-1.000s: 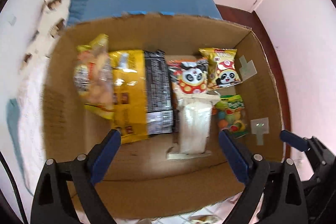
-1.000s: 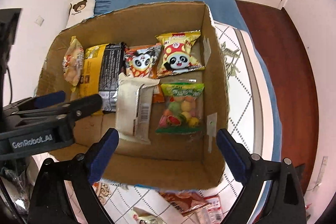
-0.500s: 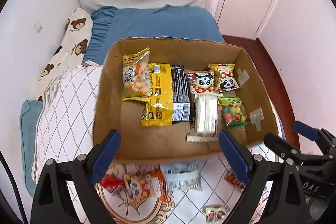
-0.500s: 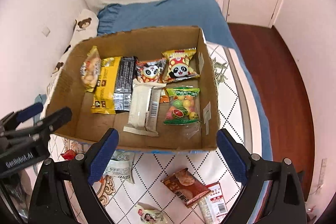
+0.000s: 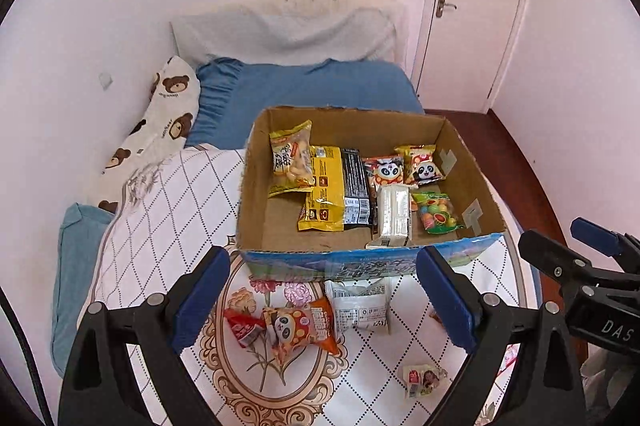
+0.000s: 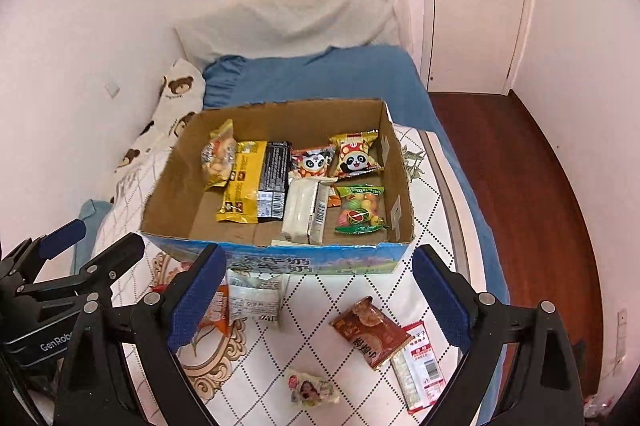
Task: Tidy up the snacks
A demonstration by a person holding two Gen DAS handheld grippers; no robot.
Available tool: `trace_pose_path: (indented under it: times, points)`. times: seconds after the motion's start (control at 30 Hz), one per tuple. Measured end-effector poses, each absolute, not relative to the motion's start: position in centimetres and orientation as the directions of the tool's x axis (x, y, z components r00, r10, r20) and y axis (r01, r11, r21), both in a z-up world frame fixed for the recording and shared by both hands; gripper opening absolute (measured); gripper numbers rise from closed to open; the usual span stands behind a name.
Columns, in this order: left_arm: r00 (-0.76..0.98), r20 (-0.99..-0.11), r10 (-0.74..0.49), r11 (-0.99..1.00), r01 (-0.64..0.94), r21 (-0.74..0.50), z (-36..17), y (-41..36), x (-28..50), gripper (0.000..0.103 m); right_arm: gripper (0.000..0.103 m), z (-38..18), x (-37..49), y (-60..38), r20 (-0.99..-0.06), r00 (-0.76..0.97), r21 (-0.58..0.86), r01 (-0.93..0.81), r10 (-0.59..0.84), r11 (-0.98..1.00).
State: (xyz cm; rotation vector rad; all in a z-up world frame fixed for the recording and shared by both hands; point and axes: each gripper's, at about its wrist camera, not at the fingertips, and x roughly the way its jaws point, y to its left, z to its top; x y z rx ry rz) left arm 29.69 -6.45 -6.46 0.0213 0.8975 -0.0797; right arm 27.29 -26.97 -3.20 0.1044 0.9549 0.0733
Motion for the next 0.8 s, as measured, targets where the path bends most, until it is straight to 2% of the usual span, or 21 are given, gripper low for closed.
trace_pose_path:
  times: [0.2, 0.37, 0.57, 0.73, 0.8]
  points:
    - [0.667, -0.744, -0.044, 0.998, 0.069, 0.003, -5.0, -6.4, 27.5, 0.095, 0.096, -2.3, 25.2, -27.2, -0.790, 0.596, 0.167, -0.014, 0.142, 0.986]
    - [0.653, -0.755, -0.048, 0.998, 0.067, -0.005, -5.7, -6.6, 26.8, 0.095, 0.096, -3.1, 24.0, -28.1, -0.788, 0.590, 0.232, 0.020, 0.176, 0.972]
    - [0.522, -0.850, -0.065, 0.995, 0.102, -0.013, -11.0, -8.1, 26.6, 0.095, 0.096, -6.6, 23.1, -30.5, -0.830, 0.519, 0.280, 0.071, 0.204, 0.957]
    - [0.331, -0.941, -0.074, 0.988, 0.150, -0.025, -17.9, -10.7, 26.5, 0.095, 0.096, -12.4, 22.7, -33.9, -0.895, 0.404, 0.261, 0.125, 0.191, 0.957]
    - [0.250, -0.965, -0.082, 0.985, 0.169, -0.039, -20.4, -12.2, 26.5, 0.095, 0.072, -14.7, 22.5, -35.0, -0.914, 0.368, 0.230, 0.128, 0.169, 0.965]
